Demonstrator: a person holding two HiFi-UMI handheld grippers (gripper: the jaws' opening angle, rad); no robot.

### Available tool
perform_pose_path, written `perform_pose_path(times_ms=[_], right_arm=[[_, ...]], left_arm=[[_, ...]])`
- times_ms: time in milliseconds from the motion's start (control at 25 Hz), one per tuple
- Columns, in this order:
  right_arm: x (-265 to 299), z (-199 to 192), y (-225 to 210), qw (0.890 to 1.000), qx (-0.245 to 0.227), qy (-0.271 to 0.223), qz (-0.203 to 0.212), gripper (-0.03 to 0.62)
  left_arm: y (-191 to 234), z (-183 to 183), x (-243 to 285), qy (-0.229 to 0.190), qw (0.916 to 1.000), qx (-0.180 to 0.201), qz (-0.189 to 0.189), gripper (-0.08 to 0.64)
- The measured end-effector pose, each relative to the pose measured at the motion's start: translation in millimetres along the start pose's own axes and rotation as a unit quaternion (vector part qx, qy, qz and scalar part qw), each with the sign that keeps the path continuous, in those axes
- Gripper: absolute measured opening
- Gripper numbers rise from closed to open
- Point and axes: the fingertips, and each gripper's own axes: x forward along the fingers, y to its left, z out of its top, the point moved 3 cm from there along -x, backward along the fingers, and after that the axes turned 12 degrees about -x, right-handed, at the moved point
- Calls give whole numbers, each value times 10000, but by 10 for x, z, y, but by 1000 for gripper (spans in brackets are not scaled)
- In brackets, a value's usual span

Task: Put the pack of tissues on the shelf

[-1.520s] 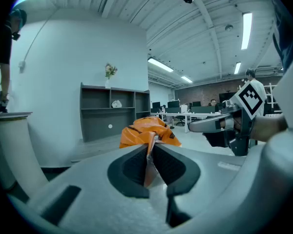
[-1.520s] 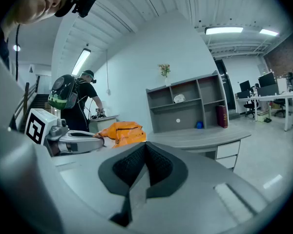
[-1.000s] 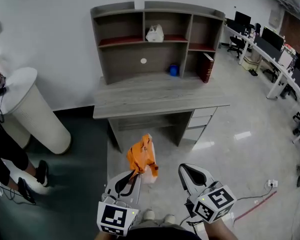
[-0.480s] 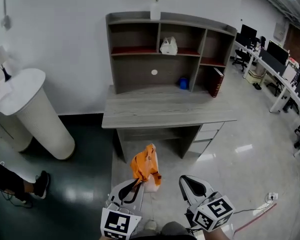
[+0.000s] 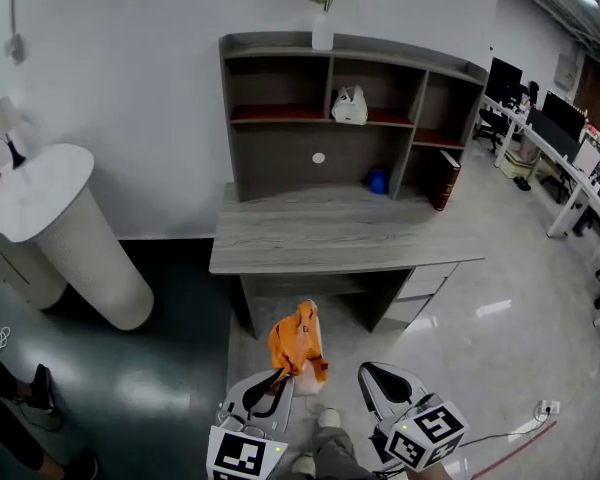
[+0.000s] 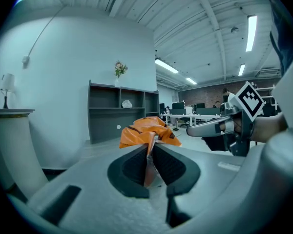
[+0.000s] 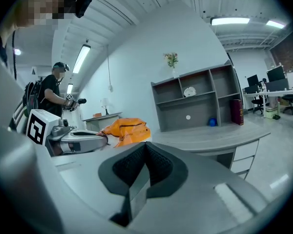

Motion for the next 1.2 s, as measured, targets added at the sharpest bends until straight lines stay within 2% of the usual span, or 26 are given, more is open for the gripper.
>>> perform_pose_path(times_ms=[200, 760, 1200], right_arm=[[242, 61, -210, 9997, -88, -74, 216, 2], [863, 357, -1176, 9987, -81, -235, 434, 2], [1181, 494, -1599, 9967, -151, -375, 697, 2]], left_arm=[[102, 93, 276, -73, 9998, 95, 164, 25], [271, 488, 1192, -187, 9988, 172, 411, 25], [345, 718, 1759, -283, 9976, 222, 597, 25]])
